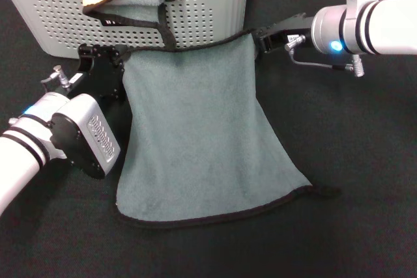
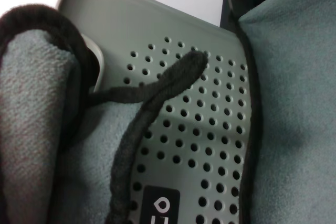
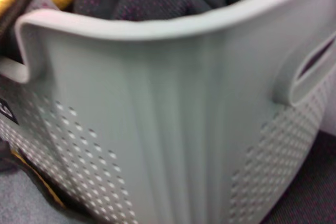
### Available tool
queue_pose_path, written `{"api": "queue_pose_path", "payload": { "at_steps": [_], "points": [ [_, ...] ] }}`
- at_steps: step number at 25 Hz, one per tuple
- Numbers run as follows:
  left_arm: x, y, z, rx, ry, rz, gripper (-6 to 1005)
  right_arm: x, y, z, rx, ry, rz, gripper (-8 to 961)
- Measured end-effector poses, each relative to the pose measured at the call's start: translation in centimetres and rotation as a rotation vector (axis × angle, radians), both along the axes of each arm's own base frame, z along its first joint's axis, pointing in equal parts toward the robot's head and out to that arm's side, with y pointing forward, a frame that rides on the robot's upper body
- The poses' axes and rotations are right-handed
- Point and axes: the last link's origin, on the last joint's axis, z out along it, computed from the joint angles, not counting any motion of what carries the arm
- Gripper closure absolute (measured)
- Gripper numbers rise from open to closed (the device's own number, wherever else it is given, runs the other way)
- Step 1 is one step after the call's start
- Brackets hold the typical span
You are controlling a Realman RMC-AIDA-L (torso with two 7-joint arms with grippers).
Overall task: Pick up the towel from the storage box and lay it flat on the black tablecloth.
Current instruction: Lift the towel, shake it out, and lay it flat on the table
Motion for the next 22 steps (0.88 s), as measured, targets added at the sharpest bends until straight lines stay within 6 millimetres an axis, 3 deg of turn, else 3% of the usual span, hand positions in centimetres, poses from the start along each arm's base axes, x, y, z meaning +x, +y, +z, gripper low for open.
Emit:
{"api": "queue_pose_path", "payload": {
  "at_steps": [16, 22],
  "points": [
    [0.1, -0.6, 1.6, 0.132, 0.069, -0.082, 982, 0.6, -0.2, -0.1, -0.004, -0.008, -0.009, 939],
    [-0.1, -0.9, 1.1, 0.124, 0.223, -0.13, 983, 0.7, -0.3, -0.1, -0.003, -0.009, -0.01, 939]
  ]
}}
